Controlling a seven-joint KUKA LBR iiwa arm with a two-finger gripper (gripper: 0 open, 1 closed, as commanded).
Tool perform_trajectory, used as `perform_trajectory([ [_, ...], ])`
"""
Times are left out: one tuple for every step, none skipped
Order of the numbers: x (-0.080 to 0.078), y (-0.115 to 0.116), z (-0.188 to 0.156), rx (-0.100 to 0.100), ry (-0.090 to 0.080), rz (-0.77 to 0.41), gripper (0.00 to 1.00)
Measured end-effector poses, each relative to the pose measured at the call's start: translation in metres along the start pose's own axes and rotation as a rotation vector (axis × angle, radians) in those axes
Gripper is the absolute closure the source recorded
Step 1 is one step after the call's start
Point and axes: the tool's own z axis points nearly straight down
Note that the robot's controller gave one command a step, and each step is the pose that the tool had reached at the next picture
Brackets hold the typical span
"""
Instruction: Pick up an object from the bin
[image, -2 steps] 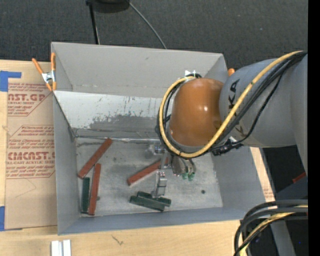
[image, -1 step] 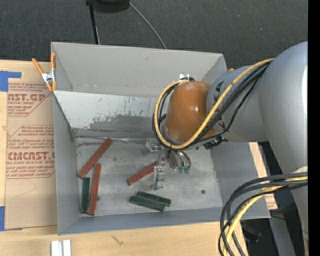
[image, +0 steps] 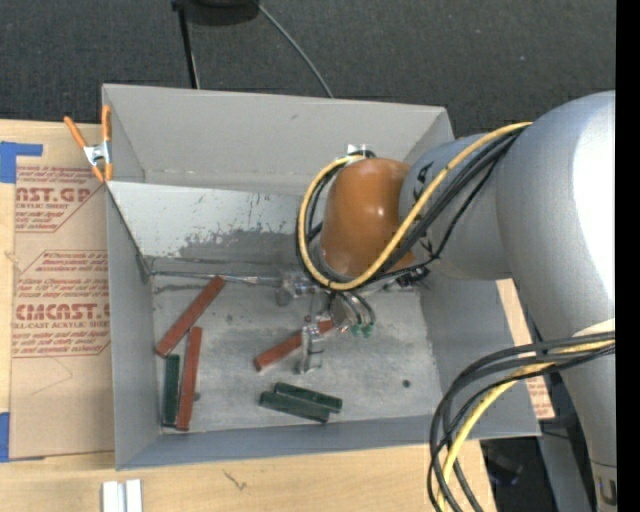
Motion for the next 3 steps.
perform_trajectory([
  [0.0094, -0.007, -0.0005, -0.002, 0.001, 0.028, 0.0],
  [0.0033, -0.0031, -0.0002, -0.001, 0.0, 0.012, 0.0],
  [0.0087, -0.0053, -0.0011, -0.002, 0.001, 0.026, 1.0],
])
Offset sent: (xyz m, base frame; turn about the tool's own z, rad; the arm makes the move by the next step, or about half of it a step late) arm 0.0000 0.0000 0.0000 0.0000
